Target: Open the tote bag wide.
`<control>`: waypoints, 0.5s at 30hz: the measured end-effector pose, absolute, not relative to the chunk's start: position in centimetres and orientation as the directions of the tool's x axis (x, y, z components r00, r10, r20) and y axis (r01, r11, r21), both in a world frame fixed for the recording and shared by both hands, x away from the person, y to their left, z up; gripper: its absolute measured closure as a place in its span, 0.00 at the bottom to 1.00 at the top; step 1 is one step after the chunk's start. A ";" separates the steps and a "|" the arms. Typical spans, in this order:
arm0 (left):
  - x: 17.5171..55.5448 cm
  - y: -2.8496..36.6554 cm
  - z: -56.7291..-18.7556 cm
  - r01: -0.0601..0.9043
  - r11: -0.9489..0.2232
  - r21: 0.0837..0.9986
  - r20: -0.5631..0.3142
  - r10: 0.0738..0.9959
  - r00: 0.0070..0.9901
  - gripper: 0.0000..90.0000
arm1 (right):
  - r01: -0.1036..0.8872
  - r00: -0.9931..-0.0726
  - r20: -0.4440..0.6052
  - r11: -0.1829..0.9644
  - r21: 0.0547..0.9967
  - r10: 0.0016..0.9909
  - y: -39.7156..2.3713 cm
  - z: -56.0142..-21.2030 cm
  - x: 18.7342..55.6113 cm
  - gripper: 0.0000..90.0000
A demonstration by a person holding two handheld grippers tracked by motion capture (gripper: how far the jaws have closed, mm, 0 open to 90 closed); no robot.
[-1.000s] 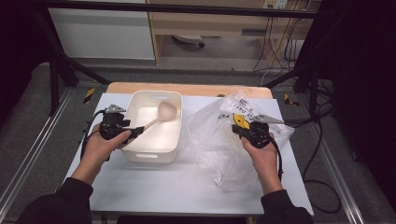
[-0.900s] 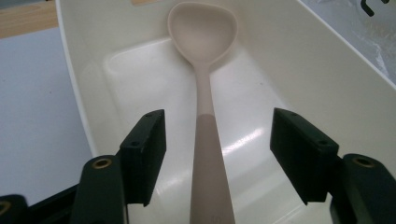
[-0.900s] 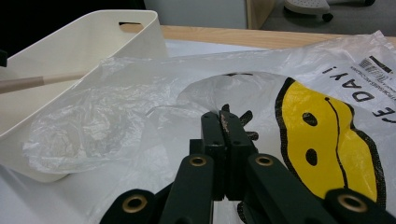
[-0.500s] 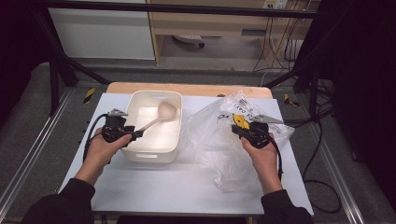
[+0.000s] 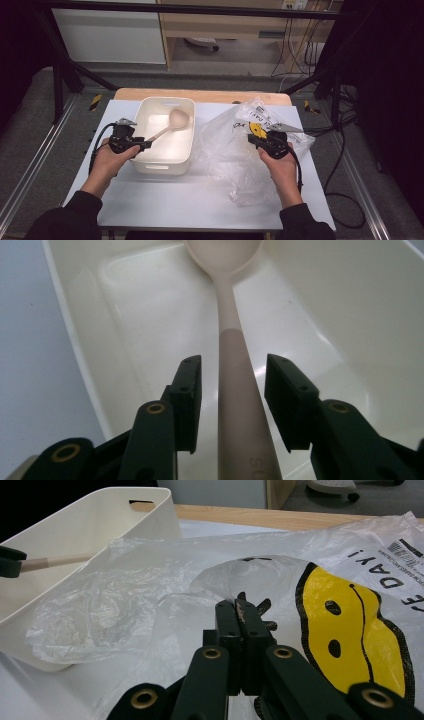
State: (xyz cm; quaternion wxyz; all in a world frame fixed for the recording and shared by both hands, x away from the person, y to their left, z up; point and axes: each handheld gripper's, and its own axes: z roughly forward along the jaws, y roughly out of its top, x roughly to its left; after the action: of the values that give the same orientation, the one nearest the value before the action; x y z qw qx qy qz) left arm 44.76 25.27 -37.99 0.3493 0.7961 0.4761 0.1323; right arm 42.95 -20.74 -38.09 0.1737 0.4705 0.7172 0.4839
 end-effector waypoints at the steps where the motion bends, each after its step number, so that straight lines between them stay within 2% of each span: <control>1: 44.7 25.3 -38.0 0.666 -0.305 0.681 -0.120 0.851 0.512 0.67 | 0.507 -0.497 0.206 0.089 0.858 0.843 -20.7 -38.1 43.0 1.00; 15: 44.5 25.3 -38.0 0.659 -0.311 0.685 -0.116 0.846 0.520 0.73 | 0.506 -0.497 0.203 0.092 0.858 0.843 -20.7 -38.1 43.0 1.00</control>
State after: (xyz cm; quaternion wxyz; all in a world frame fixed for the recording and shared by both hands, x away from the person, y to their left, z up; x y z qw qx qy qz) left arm 44.48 25.34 -37.99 0.3500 0.7986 0.4710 0.1339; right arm 42.99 -20.72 -38.12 0.1749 0.4698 0.7180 0.4829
